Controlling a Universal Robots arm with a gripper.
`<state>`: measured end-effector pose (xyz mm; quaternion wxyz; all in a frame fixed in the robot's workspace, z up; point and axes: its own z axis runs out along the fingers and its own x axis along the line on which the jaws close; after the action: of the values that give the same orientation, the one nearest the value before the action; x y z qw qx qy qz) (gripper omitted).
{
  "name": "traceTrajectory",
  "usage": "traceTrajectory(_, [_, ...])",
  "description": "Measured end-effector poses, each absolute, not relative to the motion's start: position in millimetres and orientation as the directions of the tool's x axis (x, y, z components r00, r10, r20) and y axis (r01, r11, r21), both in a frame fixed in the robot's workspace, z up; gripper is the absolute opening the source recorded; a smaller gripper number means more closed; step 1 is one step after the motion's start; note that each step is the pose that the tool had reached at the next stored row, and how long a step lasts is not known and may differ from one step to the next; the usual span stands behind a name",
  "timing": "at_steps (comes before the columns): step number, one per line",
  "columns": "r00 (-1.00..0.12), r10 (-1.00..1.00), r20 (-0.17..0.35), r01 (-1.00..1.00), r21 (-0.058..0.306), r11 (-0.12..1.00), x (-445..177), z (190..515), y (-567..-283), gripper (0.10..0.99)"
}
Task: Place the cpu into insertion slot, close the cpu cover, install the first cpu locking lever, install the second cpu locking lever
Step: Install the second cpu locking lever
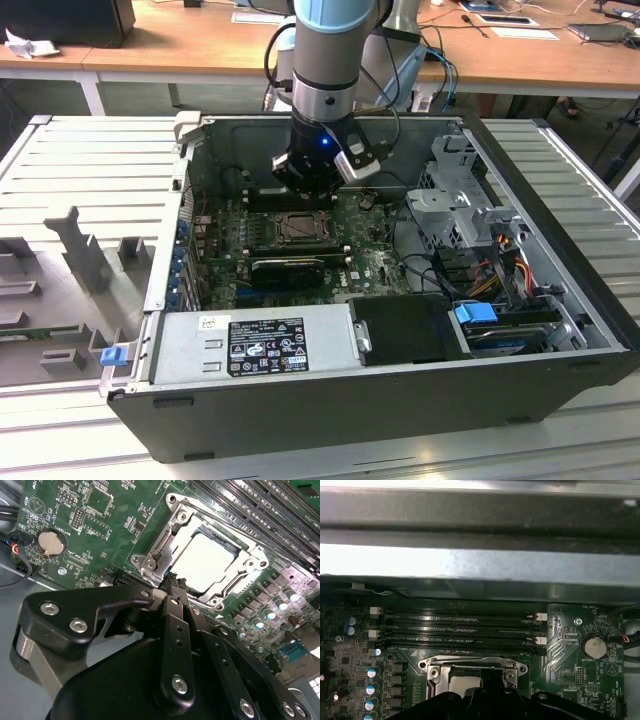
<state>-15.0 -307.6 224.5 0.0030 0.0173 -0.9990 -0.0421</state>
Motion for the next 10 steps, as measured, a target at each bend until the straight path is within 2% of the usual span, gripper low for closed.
traceTrajectory(10, [-0.999, -0.035, 0.004, -0.034, 0.084, 0.996, -14.9, 227.4, -309.7, 0.106])
